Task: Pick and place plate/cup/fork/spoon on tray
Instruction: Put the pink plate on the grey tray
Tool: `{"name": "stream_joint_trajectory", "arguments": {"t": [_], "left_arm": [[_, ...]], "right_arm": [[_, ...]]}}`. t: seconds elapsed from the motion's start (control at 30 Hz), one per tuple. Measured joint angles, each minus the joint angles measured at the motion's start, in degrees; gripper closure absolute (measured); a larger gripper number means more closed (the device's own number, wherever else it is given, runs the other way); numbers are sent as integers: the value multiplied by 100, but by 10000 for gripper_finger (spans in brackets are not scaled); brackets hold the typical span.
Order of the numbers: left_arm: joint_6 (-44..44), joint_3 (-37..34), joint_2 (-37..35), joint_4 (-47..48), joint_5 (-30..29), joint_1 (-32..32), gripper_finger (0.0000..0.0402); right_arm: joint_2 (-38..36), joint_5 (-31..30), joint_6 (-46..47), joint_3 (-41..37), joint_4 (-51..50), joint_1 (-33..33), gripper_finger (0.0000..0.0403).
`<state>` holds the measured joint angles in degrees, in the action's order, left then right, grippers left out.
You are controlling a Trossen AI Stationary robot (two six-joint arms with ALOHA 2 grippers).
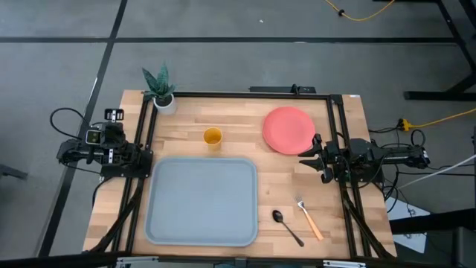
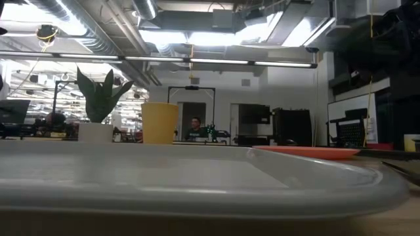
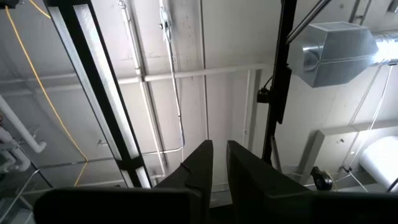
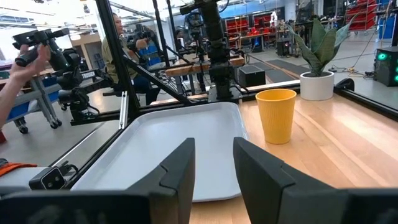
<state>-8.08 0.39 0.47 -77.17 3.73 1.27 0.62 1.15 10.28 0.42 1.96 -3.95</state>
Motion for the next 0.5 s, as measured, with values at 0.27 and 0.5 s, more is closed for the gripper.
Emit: {"name": "stream_joint_trajectory", "arguments": {"t": [0.27, 0.5], "left_arm": [[602, 4, -7, 1296, 514, 1, 360], [629, 4, 4, 3903, 242, 1, 360]], "right_arm": [[0, 0, -13, 0, -11, 2, 289], [0, 0, -22, 1, -13, 0, 289]]}}
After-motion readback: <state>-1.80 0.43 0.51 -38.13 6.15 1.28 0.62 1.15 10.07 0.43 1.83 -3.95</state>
